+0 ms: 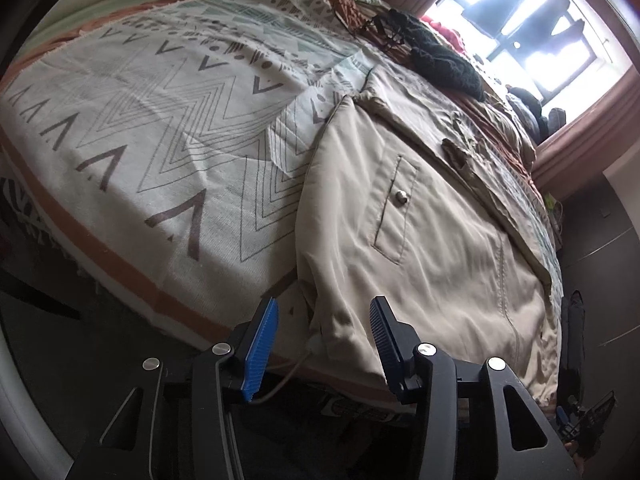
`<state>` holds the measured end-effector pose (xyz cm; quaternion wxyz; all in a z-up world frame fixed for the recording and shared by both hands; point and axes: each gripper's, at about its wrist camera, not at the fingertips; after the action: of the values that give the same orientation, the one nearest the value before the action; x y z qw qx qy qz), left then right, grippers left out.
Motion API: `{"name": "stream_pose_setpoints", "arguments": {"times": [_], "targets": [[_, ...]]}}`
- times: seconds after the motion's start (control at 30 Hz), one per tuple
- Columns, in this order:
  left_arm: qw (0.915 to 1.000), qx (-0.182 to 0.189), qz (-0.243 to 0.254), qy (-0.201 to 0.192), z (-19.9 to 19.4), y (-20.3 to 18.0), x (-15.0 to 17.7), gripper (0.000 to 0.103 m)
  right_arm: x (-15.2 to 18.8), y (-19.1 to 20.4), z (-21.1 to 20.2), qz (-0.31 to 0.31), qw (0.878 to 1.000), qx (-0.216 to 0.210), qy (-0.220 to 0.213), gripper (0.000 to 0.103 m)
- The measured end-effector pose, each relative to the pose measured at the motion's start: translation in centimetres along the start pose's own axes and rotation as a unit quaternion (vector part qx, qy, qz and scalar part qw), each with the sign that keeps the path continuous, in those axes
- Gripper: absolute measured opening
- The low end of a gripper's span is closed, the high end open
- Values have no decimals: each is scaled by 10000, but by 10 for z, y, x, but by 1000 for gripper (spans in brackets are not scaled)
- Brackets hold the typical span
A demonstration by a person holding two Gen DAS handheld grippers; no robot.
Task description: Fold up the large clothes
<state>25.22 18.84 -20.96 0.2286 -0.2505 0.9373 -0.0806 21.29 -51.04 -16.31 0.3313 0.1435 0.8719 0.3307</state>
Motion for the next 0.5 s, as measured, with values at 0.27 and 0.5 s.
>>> {"name": "stream_pose_setpoints", "arguments": {"times": [0.27, 0.5], "targets": [[9997, -165, 126, 121, 37, -22, -32, 48, -23, -28, 41, 205, 9996, 123, 180, 68], [9993, 204, -135, 286, 51, -18, -43, 47, -33, -41, 67, 530, 9978, -316, 228, 68]]}}
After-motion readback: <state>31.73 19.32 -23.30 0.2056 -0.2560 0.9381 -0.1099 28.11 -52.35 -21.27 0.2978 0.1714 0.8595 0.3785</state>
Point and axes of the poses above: each gripper's, at about its wrist camera, not at the fingertips, and z roughly the way its jaws point, y to its left, x to its underside, and after that the axes turned 15 degrees about -x, right-handed
